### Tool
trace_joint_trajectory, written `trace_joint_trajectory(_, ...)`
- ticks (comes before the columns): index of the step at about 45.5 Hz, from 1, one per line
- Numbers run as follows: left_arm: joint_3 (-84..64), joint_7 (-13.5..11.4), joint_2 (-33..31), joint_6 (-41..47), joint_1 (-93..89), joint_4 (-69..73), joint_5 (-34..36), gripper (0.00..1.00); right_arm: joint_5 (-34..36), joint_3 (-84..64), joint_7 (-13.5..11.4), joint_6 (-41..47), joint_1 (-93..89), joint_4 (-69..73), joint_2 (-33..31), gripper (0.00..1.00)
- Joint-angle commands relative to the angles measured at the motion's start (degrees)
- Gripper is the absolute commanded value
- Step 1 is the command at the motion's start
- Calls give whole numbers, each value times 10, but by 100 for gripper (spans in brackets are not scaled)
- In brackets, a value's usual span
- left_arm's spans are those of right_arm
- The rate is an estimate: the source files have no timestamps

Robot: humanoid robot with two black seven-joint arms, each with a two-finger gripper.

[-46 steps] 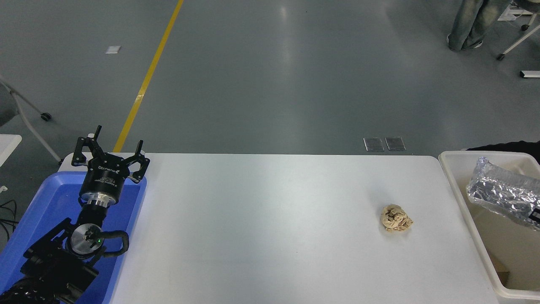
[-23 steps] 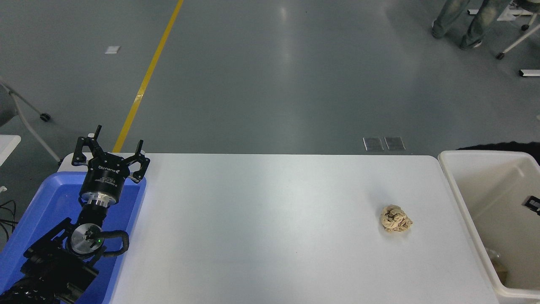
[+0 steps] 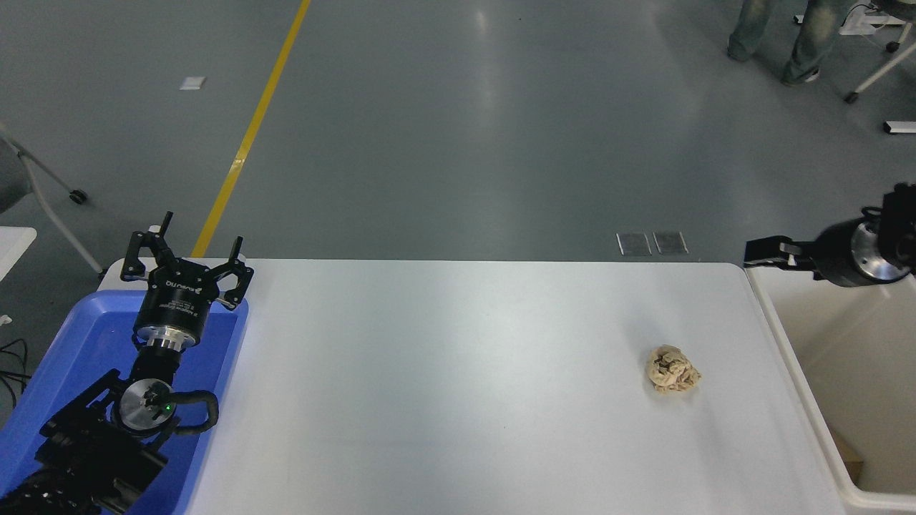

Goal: Pick up foil plate and place in dustbin

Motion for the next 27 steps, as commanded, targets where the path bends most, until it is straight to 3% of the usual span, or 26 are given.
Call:
trace_joint_trajectory(1, 0, -1, 0, 1, 1, 0, -1, 100, 132, -38, -1, 183, 155, 112, 94, 100)
trace_joint_trajectory(8, 0, -2, 0, 3, 1, 0, -1, 100, 186, -18, -3, 190, 197, 120, 147, 100)
trace_joint_trajectory(27, 0, -2, 0, 2, 1, 0, -1, 100, 196, 0, -4, 190, 216, 119, 160, 100)
